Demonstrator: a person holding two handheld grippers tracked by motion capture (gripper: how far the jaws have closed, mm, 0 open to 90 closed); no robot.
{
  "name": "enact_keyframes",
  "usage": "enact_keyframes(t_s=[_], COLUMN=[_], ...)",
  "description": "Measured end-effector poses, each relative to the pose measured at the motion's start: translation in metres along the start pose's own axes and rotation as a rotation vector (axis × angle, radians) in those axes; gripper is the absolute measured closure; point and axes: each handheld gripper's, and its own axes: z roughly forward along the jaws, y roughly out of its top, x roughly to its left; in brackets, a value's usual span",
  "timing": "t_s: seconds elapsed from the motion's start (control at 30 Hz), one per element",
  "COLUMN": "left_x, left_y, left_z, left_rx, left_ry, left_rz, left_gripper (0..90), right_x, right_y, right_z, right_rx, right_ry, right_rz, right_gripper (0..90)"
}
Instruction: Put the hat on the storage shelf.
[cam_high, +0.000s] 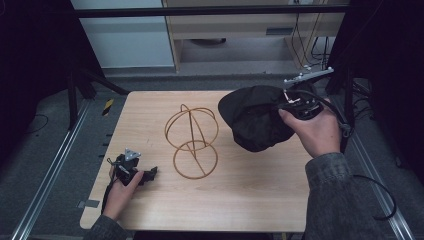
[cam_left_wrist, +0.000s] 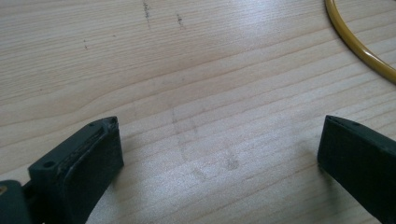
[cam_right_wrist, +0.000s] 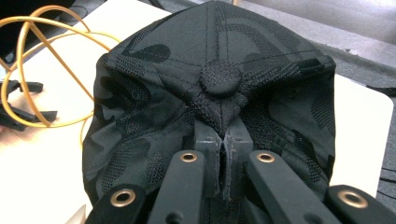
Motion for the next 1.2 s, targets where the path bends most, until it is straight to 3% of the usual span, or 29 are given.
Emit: enact_keyframes(t_s=[0.2,0.53,1.2], left_x=[0.000,-0.001,-0.001], left_y=[0.000,0.000,0.000], left_z=[0.000,0.000,0.000], left_rx=[0.000,0.003,0.002], left_ry=[0.000,0.001,0.000], left_rz=[0.000,0.001,0.001], left_gripper=[0.0,0.0,0.0], right_x=[0.005,0.015,0.045], right_y=[0.007,0.020,0.047], right_z=[0.005,-0.009,-0.019], right_rx=[-0.001,-0.056,-0.122], right_ry=[0.008,0.015,0.047], right_rz=[-0.006,-0.006,-0.058], right_gripper=[87.3,87.4,87.4])
